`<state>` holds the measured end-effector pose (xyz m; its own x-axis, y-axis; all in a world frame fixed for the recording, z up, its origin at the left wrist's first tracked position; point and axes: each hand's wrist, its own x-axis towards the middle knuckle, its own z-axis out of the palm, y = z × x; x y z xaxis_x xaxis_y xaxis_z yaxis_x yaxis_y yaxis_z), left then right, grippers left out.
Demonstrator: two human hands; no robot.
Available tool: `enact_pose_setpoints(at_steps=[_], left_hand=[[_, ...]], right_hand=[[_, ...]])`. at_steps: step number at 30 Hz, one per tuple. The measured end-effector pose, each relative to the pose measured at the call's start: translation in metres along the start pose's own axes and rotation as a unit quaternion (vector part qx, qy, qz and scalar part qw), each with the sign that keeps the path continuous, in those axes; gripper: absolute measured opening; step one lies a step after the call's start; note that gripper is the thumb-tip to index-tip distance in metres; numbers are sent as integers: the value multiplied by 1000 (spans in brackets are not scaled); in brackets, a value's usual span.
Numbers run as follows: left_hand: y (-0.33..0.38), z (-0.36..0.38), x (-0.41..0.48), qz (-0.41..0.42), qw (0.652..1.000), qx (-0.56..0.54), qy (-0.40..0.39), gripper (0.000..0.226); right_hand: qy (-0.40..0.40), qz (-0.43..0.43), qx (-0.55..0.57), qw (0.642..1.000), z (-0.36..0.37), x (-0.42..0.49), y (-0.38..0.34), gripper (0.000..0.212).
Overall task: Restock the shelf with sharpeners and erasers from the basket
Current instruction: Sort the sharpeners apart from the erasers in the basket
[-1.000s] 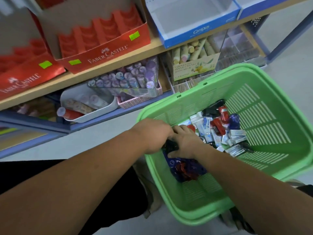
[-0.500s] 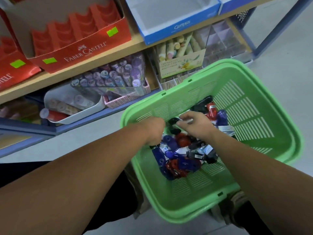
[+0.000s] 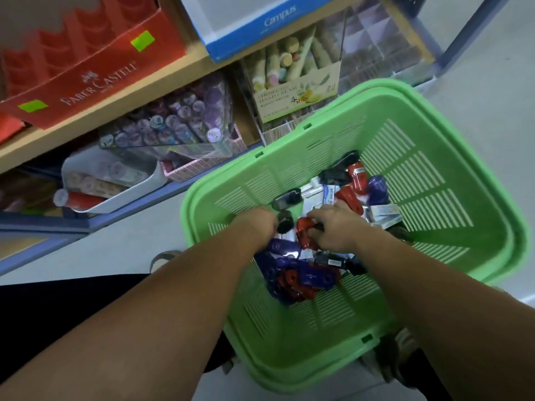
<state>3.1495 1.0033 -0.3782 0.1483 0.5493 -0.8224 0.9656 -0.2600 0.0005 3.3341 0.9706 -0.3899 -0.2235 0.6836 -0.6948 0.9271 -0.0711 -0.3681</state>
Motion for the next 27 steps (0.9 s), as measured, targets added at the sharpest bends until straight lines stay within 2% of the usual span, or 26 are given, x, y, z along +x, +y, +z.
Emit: enact_pose_setpoints(at_steps=[3, 6, 10, 12, 16, 20, 24, 27], left_hand=[[4, 5, 6, 9, 999, -29, 33, 30], [0, 10, 8, 0, 995, -87, 38, 64], [-2, 18, 11, 15, 997, -67, 25, 91], [-2, 20, 13, 20, 999, -40, 8, 99], [3, 15, 14, 23, 1000, -14, -4, 91], [1, 0, 14, 40, 999, -35, -9, 76], [2, 1, 15, 42, 997, -70, -11, 89], [-1, 1, 15, 45, 994, -95, -17, 86]], right_hand=[[-13, 11, 0, 1000, 2, 3, -5, 35], [-16, -6, 7, 1000, 0, 6, -10, 26], [16, 12, 53, 998, 3, 6, -11, 47], [5, 29, 71, 997, 4, 6, -11, 60], [-16, 30, 53, 998, 2, 2, -13, 78], [-12, 9, 75, 997, 6, 7, -14, 74], [-10, 21, 87, 996, 9, 11, -15, 70], [-16, 40, 103, 994, 8, 15, -14, 63]])
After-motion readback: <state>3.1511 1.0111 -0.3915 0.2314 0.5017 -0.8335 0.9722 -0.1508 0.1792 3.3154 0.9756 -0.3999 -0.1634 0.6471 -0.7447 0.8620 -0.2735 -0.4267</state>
